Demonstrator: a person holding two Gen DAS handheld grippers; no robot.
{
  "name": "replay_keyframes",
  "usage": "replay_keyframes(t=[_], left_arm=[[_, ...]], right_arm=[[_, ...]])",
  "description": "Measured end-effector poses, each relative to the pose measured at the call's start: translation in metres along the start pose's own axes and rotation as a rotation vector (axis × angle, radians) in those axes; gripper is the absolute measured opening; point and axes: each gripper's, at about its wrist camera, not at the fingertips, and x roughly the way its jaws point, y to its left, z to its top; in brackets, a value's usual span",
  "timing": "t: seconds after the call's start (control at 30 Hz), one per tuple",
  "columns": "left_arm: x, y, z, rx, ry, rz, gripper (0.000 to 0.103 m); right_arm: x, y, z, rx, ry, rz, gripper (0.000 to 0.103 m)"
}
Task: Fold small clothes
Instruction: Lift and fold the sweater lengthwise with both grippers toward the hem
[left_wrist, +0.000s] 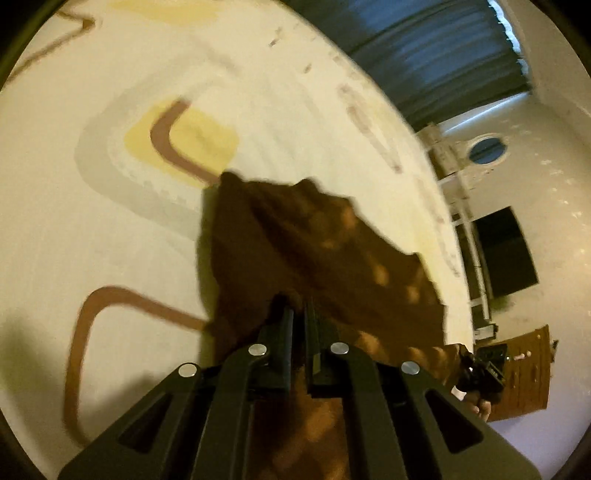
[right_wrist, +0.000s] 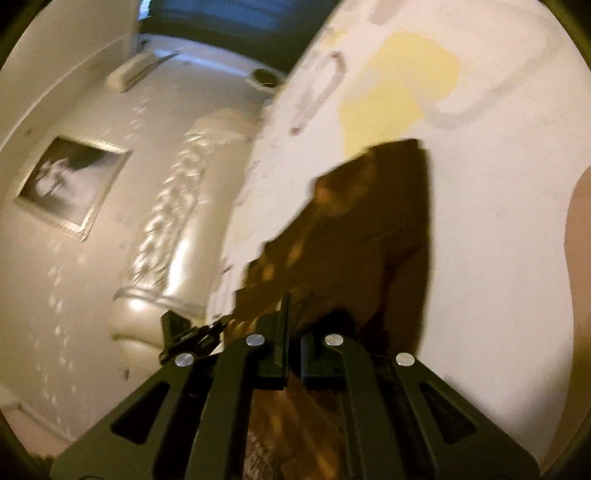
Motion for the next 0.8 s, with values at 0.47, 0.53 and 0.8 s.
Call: replay_keyframes(t=[0.47,0.53,0.8], left_arm=[[-0.064,0.028,-0.06,0.056,0.013,-0.135,0.035],[-0.069,0.035,-0.084,0.053,0.056,-0.131,0.038],[-0.071,0.041,-0.137,0.062,0.092,-0.154,0.05]], right_arm=[[-0.056,-0.022,-0.035,0.069,0.053,0.012,0.043],[-0.068,-0.02,-0.049,0.054,0.08,-0.009,0.043],[-0.091,-0.033,-0.107,0.039,0.186,-0.042,0.044]])
